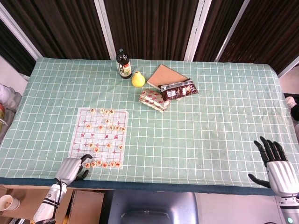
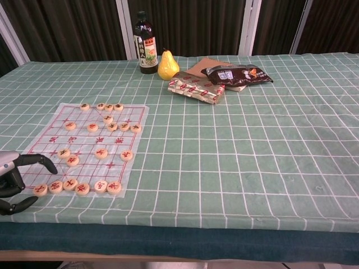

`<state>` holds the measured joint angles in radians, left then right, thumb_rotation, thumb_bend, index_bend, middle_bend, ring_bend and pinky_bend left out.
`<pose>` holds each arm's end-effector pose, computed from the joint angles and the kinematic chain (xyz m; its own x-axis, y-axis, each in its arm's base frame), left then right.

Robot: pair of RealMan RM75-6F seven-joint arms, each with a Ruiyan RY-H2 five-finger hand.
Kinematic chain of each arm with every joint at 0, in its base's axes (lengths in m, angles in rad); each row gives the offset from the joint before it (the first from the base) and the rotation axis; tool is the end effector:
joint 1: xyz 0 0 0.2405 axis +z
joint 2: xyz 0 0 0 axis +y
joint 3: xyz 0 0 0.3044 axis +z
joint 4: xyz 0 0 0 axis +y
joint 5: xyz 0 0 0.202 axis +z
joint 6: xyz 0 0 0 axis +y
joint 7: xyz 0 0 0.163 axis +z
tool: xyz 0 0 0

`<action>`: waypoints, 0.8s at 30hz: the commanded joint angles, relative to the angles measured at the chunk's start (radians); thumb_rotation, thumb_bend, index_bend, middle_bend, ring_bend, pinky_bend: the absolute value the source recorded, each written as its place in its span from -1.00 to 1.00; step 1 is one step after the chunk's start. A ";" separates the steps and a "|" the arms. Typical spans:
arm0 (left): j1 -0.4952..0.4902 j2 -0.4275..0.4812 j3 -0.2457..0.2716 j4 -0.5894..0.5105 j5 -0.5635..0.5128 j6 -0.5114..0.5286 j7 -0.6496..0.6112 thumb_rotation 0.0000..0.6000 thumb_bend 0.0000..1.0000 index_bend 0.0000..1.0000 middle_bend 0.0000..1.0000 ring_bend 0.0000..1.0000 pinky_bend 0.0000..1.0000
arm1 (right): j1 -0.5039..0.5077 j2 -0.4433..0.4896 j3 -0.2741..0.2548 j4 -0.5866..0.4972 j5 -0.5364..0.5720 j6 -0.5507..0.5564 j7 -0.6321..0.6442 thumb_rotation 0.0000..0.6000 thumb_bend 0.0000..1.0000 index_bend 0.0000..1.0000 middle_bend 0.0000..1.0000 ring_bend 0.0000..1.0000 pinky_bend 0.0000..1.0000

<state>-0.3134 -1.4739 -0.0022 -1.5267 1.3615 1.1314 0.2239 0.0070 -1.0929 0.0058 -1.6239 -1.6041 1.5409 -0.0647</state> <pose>-0.3087 0.2523 0.0059 0.3802 0.3498 0.8562 0.9241 -0.1831 -0.3355 -0.3490 -0.1665 0.1906 0.4711 -0.0186 0.8819 -0.8817 -0.0413 0.4701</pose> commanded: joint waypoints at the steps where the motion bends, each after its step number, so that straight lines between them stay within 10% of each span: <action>1: 0.008 -0.016 0.008 0.017 0.002 0.018 0.019 1.00 -0.26 -0.35 1.00 1.00 1.00 | 0.000 0.000 -0.001 0.000 -0.001 0.001 0.001 1.00 -0.81 -1.00 -1.00 -1.00 -1.00; 24: 0.021 -0.060 0.011 0.096 0.018 0.045 -0.030 1.00 -0.24 -0.17 1.00 1.00 1.00 | 0.001 0.004 -0.007 -0.002 -0.002 -0.007 0.001 1.00 -0.81 -1.00 -1.00 -1.00 -1.00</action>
<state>-0.2923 -1.5311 0.0094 -1.4343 1.3778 1.1779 0.1986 0.0085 -1.0888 -0.0010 -1.6260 -1.6063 1.5334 -0.0639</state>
